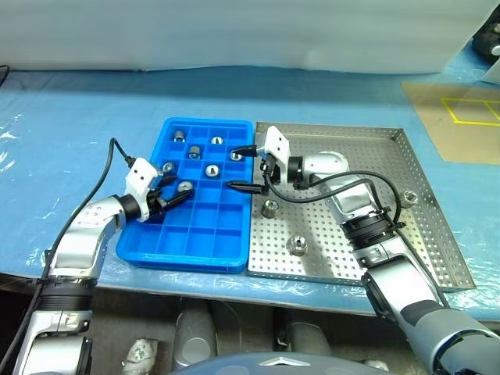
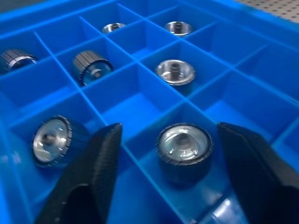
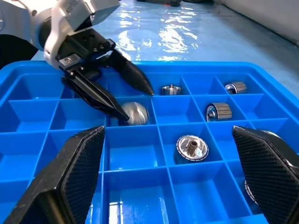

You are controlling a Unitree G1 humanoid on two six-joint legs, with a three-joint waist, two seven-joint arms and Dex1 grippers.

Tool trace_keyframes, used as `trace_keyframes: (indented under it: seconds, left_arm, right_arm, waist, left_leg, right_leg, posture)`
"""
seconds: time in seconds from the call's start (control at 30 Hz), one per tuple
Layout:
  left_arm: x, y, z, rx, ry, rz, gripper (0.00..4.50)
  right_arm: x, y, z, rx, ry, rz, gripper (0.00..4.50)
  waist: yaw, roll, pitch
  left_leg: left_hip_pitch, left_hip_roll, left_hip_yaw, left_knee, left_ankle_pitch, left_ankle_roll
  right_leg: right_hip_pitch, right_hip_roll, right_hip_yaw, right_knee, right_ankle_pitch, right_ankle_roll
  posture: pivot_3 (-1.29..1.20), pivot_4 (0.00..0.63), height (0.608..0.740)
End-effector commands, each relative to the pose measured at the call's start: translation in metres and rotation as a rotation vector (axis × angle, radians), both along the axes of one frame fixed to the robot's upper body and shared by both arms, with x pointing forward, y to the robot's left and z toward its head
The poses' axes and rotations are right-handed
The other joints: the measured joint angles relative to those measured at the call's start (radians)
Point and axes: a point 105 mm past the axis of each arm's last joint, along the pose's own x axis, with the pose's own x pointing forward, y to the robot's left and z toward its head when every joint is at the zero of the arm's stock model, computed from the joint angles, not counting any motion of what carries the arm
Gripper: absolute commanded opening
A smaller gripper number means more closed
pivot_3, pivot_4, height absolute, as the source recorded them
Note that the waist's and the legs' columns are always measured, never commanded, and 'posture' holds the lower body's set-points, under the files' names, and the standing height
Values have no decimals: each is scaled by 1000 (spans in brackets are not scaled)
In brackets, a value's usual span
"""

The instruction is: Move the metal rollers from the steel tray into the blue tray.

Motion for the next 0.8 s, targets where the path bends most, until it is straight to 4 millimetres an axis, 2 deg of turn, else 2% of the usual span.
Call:
trace_keyframes:
  seconds: [0.03,0.23,0.37,0.47,0.67,0.77,0.8]
  left_arm:
    - [2,5,12,7,-34,-14,3677]
    - [6,-10,38,0,-127,-80,3677]
    - [19,-41,76,-48,-235,-186,3677]
    - [28,-62,88,-87,-252,-260,3677]
    - [41,-113,74,-64,-200,-447,3677]
    - [42,-129,66,-48,-179,-524,3677]
    - [41,-138,61,-46,-158,-570,3677]
  right_arm:
    - [-1,-4,14,25,-49,-12,4500]
    - [0,-11,14,24,-52,-43,4500]
    - [1,-21,20,34,-56,-86,4500]
    - [-2,-32,20,25,-50,-112,4500]
    - [-5,-57,23,51,-71,-272,4500]
    - [-14,-65,24,52,-70,-310,4500]
    - [-19,-74,24,47,-71,-345,4500]
  waist:
    - [-1,0,0]
    - [0,0,0]
    - [6,0,0]
    - [2,0,0]
    - [-38,0,0]
    - [-63,0,0]
    - [-73,0,0]
  left_leg:
    - [0,0,0,0,0,0]
    - [-1,0,0,0,0,0]
    - [-2,0,0,2,0,0]
    - [-2,-1,0,5,0,0]
    - [-1,0,0,6,0,1]
    - [-1,-1,0,6,-1,2]
    - [-1,-1,0,6,-1,2]
  right_leg:
    - [0,0,0,0,0,0]
    - [0,0,0,0,-1,-1]
    - [0,0,-1,1,0,-1]
    - [2,-1,-1,1,0,-1]
    - [2,0,2,1,0,0]
    - [2,0,2,1,2,3]
    - [2,1,3,1,2,3]
  posture:
    - [118,150,740]
    - [77,150,740]
    - [29,150,740]
    - [-41,150,740]
    - [-219,150,740]
    - [-344,150,740]
    - [-383,150,740]
